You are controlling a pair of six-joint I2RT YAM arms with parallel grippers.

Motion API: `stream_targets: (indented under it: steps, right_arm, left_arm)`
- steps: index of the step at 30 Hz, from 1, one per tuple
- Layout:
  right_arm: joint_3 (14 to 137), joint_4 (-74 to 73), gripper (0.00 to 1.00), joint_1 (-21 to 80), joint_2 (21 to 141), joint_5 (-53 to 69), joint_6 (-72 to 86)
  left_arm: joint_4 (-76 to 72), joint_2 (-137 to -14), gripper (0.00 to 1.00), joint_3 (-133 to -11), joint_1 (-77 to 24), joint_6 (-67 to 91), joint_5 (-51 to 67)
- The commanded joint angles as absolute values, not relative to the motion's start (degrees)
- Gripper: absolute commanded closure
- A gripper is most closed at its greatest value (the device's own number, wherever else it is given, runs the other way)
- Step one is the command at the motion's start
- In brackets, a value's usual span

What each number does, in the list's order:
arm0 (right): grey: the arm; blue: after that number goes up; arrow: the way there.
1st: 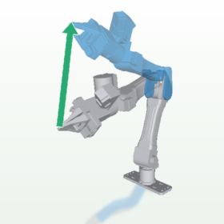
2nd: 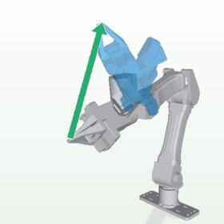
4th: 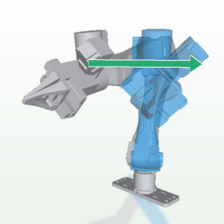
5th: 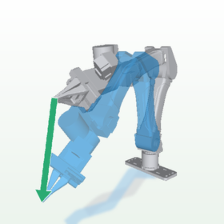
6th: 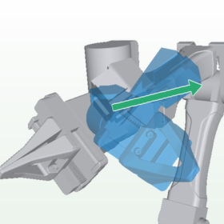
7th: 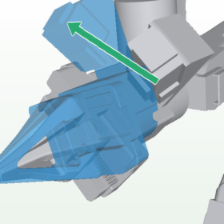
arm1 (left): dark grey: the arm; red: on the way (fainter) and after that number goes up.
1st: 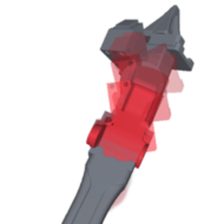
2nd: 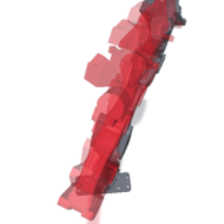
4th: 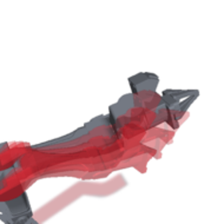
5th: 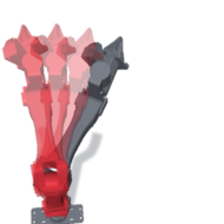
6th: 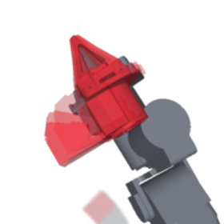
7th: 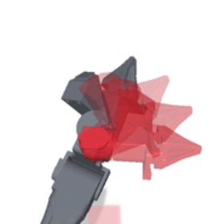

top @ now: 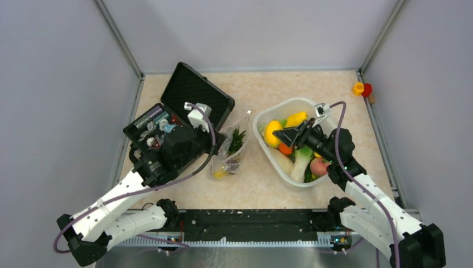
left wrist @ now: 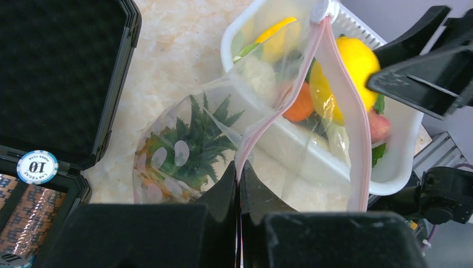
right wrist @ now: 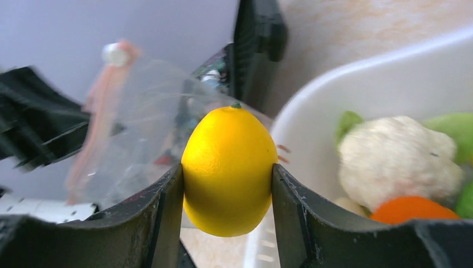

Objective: Place the food in the zip-top bag and seal the zipper
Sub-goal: Place the fake fruit in the zipper food storage bag.

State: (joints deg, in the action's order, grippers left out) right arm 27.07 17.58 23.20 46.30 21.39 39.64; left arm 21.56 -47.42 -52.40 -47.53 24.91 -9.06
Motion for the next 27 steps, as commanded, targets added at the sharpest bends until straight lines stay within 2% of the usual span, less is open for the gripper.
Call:
stream_targets:
  steps: [1, 10, 15, 19, 23, 27]
  right_arm:
    - [33.08, 22.88, 0.89, 27.84, 42.53, 28.41, 37.41]
    - [38.06, 25.03, 0.89, 43.56, 44.39, 24.54, 30.63]
    - [41.29, 21.81, 0.89, 51.44, 46.63, 14.75, 23.76]
    - [43.03, 15.42, 0.86, 53.93, 49.24, 5.77, 19.93]
    - [45.67, 9.51, 0.78, 54.30, 51.94, 1.66, 17.97]
    - [45.05, 10.91, 0.56, 54.34, 51.51, 3.15, 17.46]
  left_arm:
    - [19.59, -48.88, 1.00, -51.93, -47.64, 24.52, -8.69]
    - [18.98, -54.24, 1.00, -54.06, -47.64, 24.93, -5.06]
    - [19.31, -55.83, 1.00, -55.31, -47.66, 25.48, -2.16]
    - [19.96, -54.88, 1.00, -55.45, -47.64, 25.58, -3.02]
    - [19.19, -52.66, 1.00, -54.58, -47.64, 25.75, -2.24]
    - [17.04, -50.48, 1.00, -53.10, -47.64, 25.74, -1.58]
